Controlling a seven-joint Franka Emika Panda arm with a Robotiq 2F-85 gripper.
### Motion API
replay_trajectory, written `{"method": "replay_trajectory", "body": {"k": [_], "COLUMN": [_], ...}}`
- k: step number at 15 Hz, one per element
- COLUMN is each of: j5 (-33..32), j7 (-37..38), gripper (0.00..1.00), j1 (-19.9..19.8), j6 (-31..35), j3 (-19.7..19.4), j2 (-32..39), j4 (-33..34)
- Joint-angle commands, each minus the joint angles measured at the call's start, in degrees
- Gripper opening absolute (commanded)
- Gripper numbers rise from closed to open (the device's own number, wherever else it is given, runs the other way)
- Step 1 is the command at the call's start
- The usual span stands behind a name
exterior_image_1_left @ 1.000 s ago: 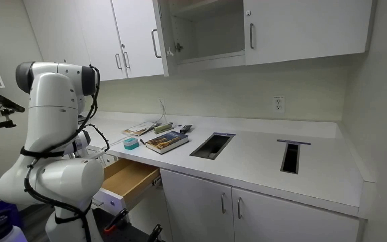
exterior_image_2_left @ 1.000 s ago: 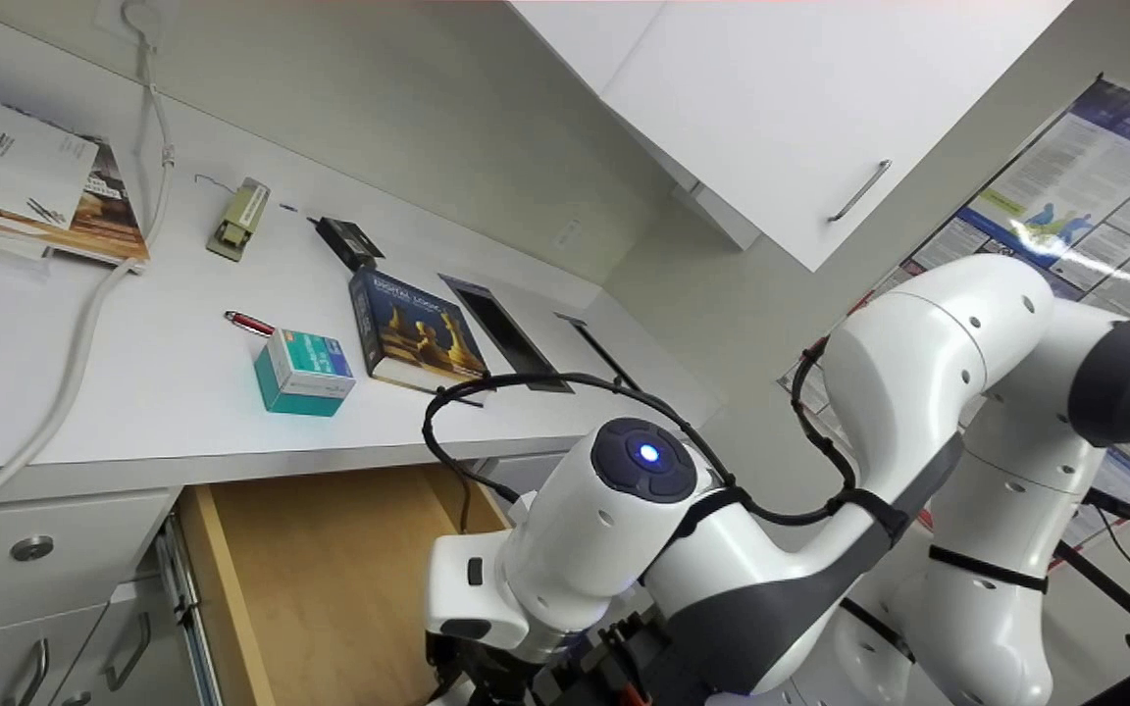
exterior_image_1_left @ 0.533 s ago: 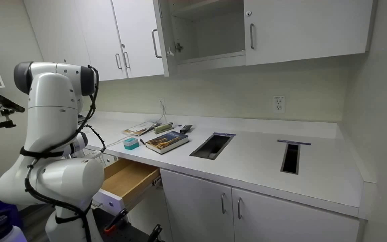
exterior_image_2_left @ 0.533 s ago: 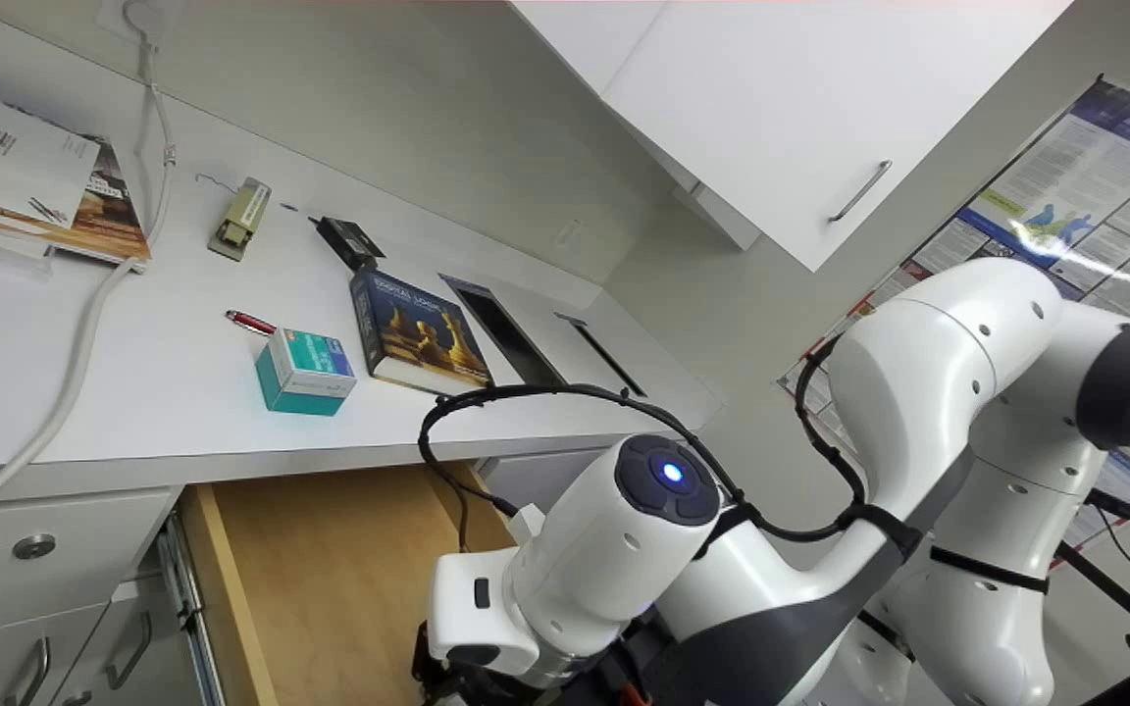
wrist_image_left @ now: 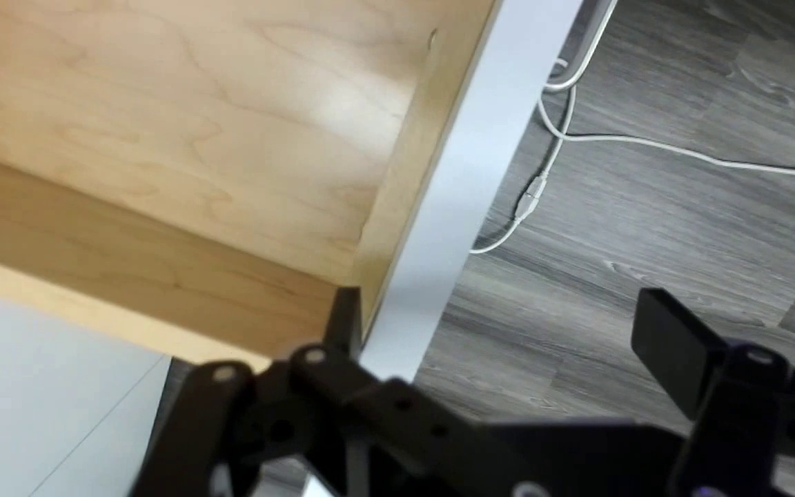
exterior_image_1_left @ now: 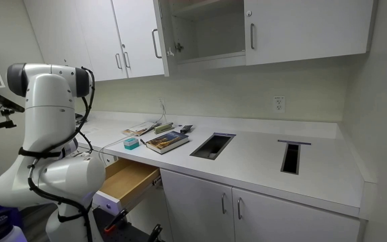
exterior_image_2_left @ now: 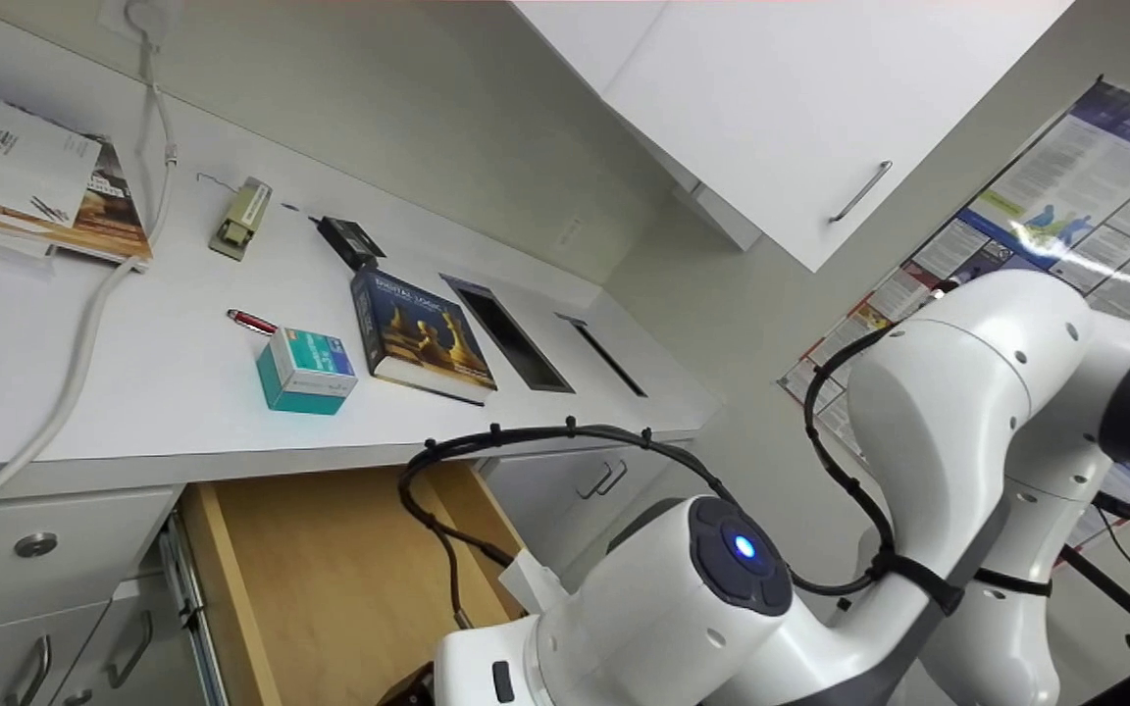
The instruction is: Open the top drawer of the cabinet
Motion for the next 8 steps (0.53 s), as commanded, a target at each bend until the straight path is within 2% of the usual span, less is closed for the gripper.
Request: {"method": "replay_trajectory", "body": {"k": [1, 5, 8], "j5": [-0.84, 1.83, 6.23], "j7": [4.68, 13.41, 18.22], "gripper": [1.0, 1.0, 1.0], "j1": [2.72, 2.63, 1.07], "j6": [1.71, 0.79, 0.46], "j3": [-1.06, -1.44, -1.16], "j2": [-6.53, -15.23, -22.53], "j4": [-3.17, -7.84, -13.73]}}
